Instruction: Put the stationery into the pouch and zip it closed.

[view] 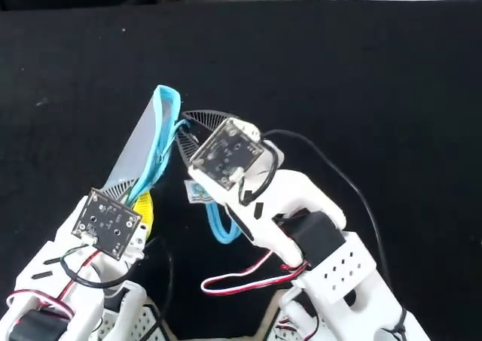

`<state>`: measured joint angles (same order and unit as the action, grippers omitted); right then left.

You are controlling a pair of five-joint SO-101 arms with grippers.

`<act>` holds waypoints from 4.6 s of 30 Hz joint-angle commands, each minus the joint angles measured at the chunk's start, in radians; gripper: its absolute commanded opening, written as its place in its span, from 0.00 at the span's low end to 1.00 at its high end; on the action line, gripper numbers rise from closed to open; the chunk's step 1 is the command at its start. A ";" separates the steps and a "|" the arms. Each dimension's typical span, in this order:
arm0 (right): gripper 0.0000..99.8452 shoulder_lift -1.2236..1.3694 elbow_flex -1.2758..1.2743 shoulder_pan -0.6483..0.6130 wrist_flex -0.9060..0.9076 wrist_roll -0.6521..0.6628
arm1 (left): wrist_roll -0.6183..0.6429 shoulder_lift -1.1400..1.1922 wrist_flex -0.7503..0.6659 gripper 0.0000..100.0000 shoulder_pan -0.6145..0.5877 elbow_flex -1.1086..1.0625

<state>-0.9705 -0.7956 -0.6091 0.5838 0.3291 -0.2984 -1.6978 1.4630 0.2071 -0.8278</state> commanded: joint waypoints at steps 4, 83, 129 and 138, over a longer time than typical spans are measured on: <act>0.01 -0.001 0.035 0.121 -0.037 -0.043 | -0.005 -0.002 0.017 0.03 0.018 0.073; 0.01 0.039 0.105 0.101 0.023 -0.051 | 0.003 -0.061 -0.169 0.03 0.085 0.091; 0.01 -0.013 0.061 -0.015 0.097 -0.041 | -0.032 -0.126 -0.081 0.03 0.120 -0.030; 0.01 -0.013 0.064 -0.015 0.098 -0.041 | -0.135 -0.126 0.126 0.03 0.120 0.114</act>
<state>-0.9536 -0.7388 -0.6183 0.6836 0.2877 -0.4012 -1.8297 1.5167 0.3253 -0.7587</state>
